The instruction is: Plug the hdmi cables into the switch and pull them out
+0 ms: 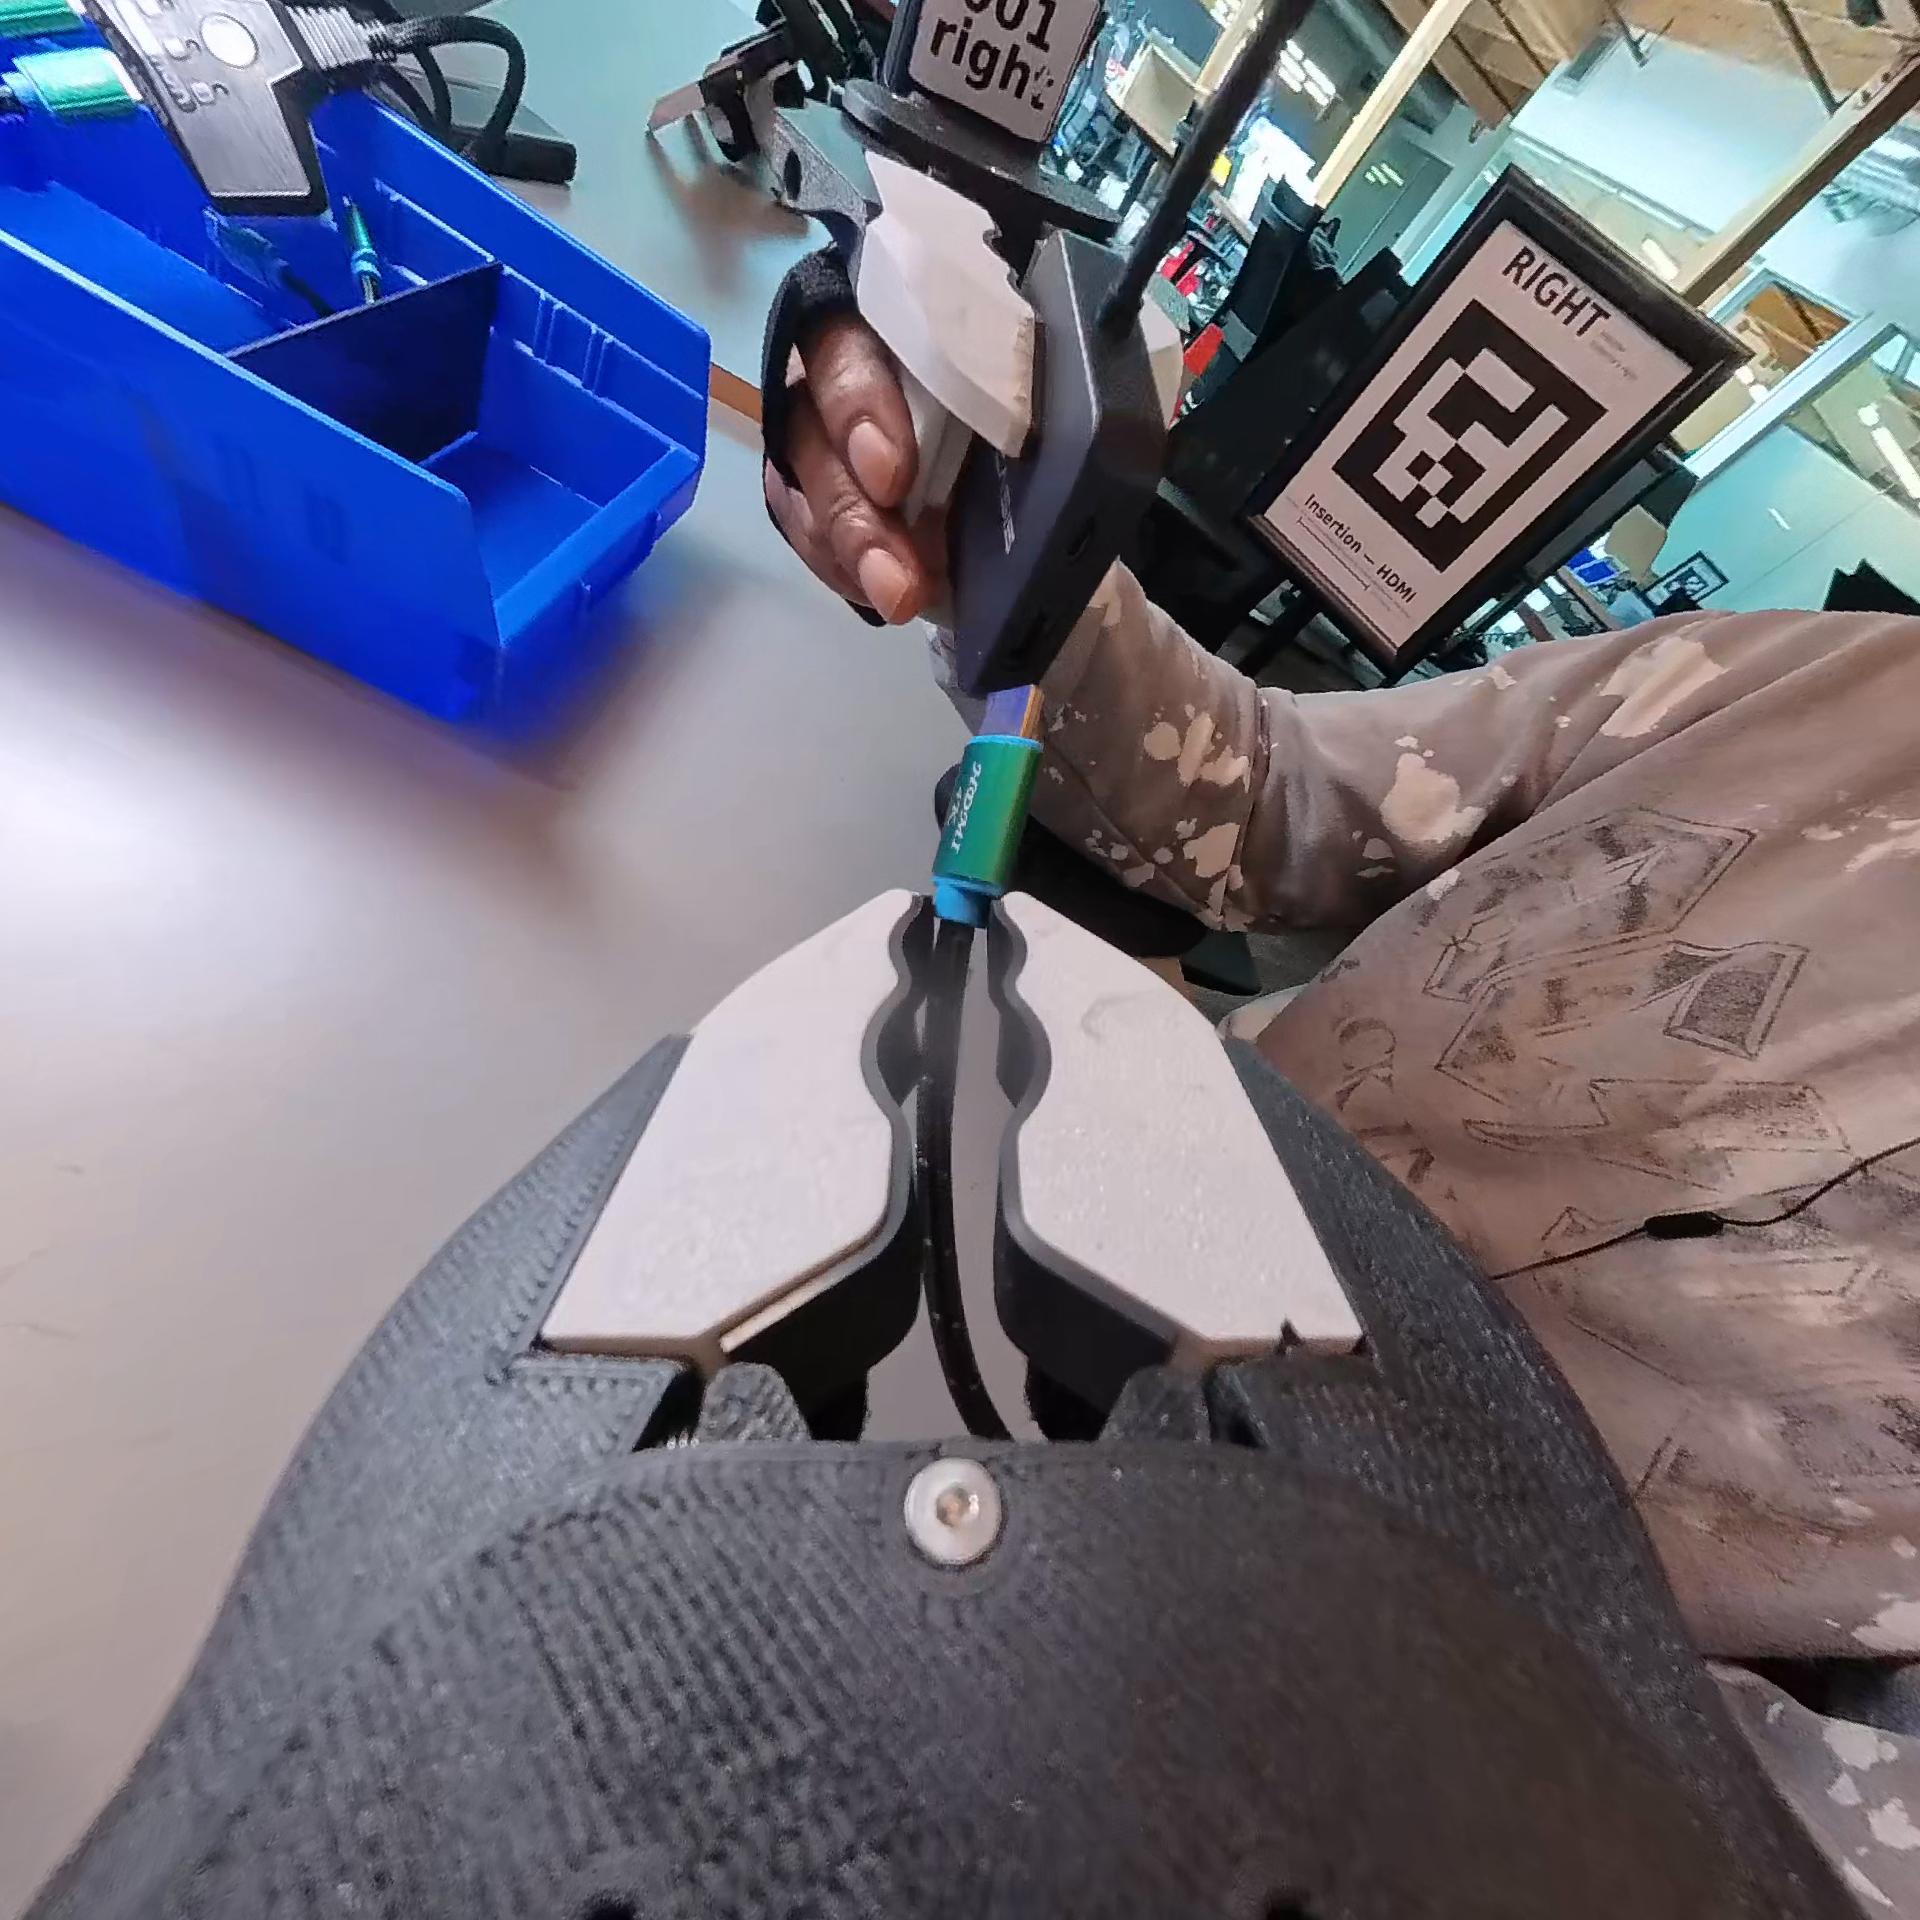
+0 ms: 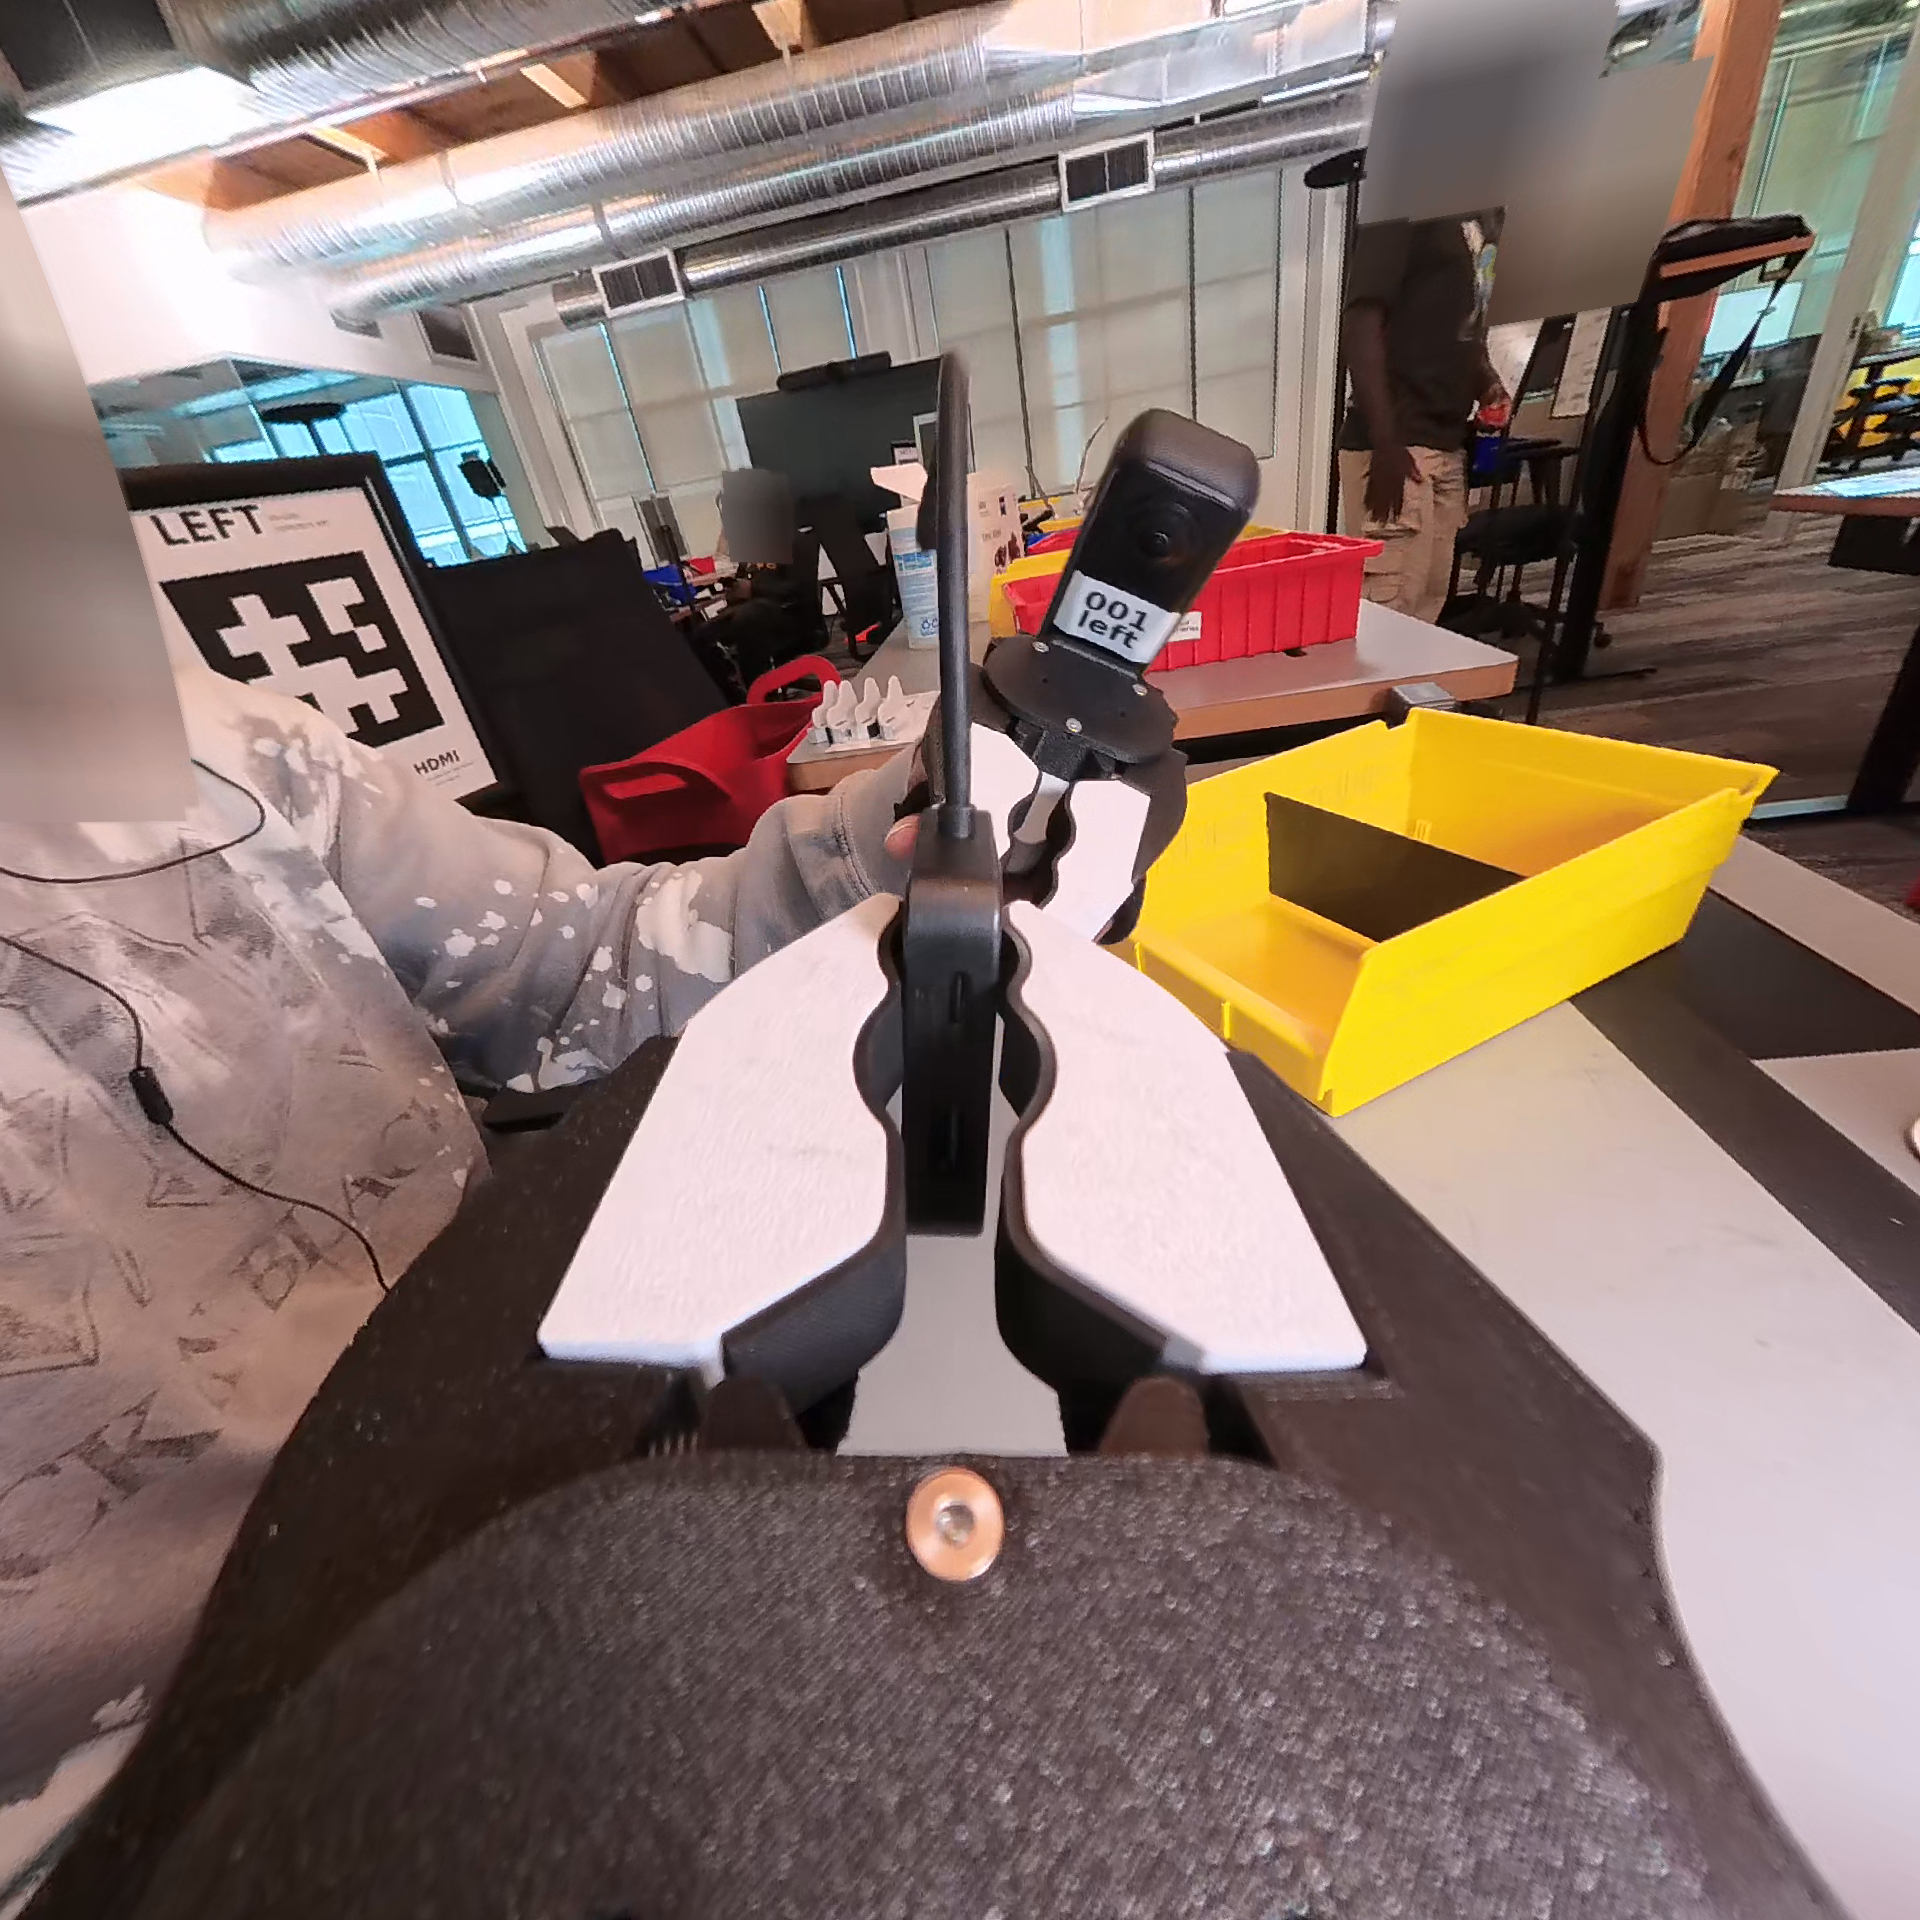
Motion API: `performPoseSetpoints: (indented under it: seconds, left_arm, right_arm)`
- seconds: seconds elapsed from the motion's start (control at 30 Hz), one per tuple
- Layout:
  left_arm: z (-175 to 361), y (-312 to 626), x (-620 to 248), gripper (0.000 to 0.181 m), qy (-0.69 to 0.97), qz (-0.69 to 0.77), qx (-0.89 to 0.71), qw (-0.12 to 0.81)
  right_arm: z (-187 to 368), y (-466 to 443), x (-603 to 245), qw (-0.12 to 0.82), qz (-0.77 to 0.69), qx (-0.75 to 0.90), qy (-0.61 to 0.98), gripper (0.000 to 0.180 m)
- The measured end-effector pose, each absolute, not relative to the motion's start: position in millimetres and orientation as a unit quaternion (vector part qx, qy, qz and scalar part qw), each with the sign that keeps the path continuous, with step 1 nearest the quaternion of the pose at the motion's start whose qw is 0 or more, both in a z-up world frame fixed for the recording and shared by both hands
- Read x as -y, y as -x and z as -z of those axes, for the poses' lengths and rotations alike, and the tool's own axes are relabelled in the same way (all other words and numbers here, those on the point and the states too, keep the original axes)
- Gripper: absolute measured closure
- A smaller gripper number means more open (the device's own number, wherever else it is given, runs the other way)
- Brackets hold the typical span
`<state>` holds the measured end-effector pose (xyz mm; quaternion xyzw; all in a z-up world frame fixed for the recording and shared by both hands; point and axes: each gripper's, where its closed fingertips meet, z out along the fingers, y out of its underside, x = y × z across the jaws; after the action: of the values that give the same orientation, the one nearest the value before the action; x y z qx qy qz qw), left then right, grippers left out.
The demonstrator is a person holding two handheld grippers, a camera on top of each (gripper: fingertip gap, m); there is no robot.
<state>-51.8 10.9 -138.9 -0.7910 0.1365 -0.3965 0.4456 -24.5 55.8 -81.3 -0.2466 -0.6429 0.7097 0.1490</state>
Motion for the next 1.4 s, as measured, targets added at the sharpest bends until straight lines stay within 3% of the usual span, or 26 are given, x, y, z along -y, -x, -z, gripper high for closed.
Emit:
performPoseSetpoints:
  seconds: [0.3, 1.4]
  left_arm:
    - [149, 39, -17, 0.170, 0.787, 0.427, -0.137, 0.423]
    - [127, 50, -32, 0.170, 0.733, 0.483, -0.063, 0.475]
  right_arm:
    - [85, 28, -51, 0.147, -0.713, 0.641, 0.243, 0.166]
    - [62, 36, -66, 0.185, -0.790, 0.538, 0.229, 0.166]
